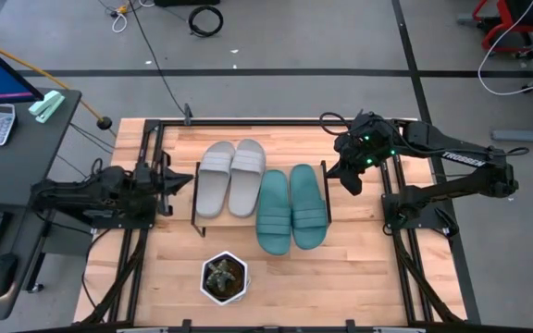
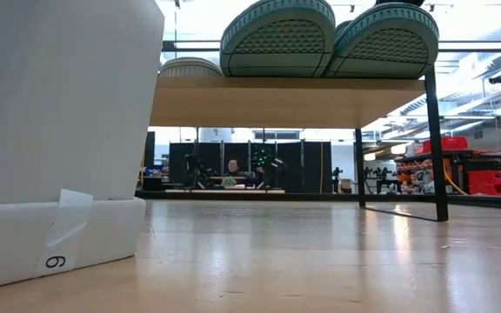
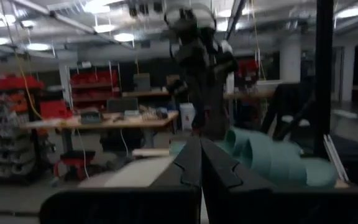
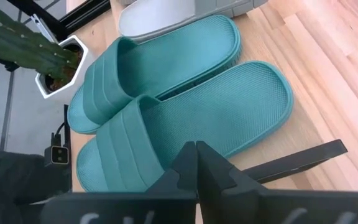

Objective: Pick and place slides into the shelf
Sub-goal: Return to Home Position

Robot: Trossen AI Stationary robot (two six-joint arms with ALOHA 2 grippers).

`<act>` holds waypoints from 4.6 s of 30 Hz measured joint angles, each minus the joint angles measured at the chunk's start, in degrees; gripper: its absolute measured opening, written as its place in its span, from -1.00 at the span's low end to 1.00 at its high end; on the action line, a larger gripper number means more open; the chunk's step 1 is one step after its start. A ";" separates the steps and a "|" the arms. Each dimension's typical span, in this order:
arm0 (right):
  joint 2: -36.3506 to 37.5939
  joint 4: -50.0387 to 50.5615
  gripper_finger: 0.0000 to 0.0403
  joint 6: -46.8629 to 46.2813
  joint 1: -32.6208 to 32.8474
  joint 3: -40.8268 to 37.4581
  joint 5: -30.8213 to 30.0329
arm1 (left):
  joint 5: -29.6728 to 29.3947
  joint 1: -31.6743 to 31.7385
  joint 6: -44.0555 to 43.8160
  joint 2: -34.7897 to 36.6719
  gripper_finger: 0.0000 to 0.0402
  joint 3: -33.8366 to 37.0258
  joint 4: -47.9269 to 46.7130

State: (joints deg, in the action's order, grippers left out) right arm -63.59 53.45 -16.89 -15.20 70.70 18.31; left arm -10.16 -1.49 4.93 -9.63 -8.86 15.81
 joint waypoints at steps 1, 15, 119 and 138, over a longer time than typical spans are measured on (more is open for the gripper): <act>0.00 0.00 -1.00 -0.02 0.00 0.00 0.00 | -0.02 -0.01 0.60 1.15 -1.00 0.00 0.06; -0.34 -0.80 -1.00 -0.11 0.00 0.07 -0.37 | -0.14 0.10 0.97 9.55 -1.00 0.86 -6.49; 57.29 -61.26 -1.00 -6.10 9.73 -60.31 -8.30 | 3.75 0.14 -10.23 9.29 -0.89 8.46 -10.95; 57.85 -76.43 -1.00 -7.69 11.50 -67.43 -4.48 | 3.75 0.13 -10.23 9.29 -0.92 8.46 -10.95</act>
State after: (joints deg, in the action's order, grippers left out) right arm -5.75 -22.98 -24.57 -3.71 3.27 13.82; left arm -6.42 -1.36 -5.30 -0.34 -0.40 4.86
